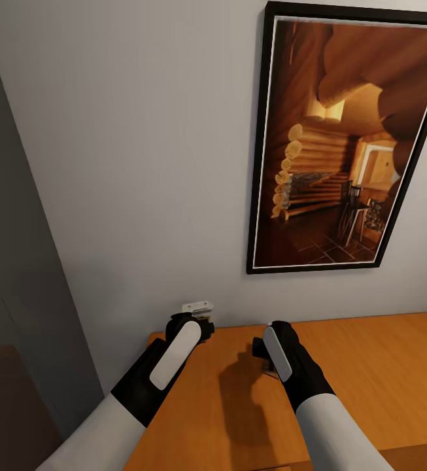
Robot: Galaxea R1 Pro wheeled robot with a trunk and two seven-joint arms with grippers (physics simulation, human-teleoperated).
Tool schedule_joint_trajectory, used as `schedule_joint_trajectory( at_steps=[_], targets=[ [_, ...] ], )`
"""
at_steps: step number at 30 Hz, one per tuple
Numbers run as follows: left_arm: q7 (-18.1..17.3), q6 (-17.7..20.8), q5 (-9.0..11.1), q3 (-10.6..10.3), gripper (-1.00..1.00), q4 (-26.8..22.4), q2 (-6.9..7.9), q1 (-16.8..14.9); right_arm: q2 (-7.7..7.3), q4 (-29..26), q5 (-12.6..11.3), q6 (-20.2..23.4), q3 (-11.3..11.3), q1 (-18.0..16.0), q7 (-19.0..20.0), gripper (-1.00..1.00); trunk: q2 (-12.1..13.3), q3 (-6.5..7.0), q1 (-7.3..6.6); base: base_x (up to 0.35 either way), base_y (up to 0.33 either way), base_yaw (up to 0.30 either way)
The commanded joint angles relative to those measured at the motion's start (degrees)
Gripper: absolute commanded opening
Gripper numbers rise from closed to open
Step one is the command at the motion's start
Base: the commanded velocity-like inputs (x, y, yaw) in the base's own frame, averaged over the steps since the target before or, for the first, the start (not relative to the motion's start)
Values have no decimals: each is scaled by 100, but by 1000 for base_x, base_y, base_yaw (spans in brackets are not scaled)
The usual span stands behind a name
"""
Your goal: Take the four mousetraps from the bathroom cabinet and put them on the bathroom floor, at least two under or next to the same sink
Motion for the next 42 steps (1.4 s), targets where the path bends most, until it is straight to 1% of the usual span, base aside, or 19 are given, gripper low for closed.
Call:
schedule_joint_trajectory(
  at_steps=[1, 10, 22, 26, 28, 29, 33, 42],
  targets=[
    [60, 32, 27, -6, -100, -6, 0, -7, 0, 75, -82, 13, 5, -2, -52, -100, -5, -10, 2, 0, 0, 0],
    [54, 41, 18, -10, -100, -3, 0, -7, 0, 75, -78, 13, 5, -2, -52, -100, -5, -10, 2, 0, 0, 0],
    [73, 41, -1, -18, -100, -4, 0, -7, 0, 75, 5, 13, 33, -2, -59, -100, 476, 205, -262, 0, 0, 0],
    [84, 41, -1, -26, -100, -4, 0, -7, 0, 75, 169, 13, 39, -2, -61, -100, 637, 277, -350, -10, -37, 0],
    [91, 41, -1, -34, -100, -4, 0, -7, 0, 74, 282, 13, 40, -2, -59, -100, 717, 313, -394, -76, -193, 0],
    [97, 41, -4, -40, -100, -4, 0, -7, 0, 71, 407, 13, 40, -2, -56, -100, 757, 331, -416, -111, -255, 0],
    [92, 41, -2, -44, -100, -4, 0, -7, 0, 61, 597, 6, 40, -2, -42, -100, 917, 403, -503, -151, -273, 0],
    [91, 41, -1, -37, -100, -4, 0, -7, 0, 44, 621, -38, 53, -2, 0, -100, 1278, 564, -701, -208, -276, 0]
  ],
)
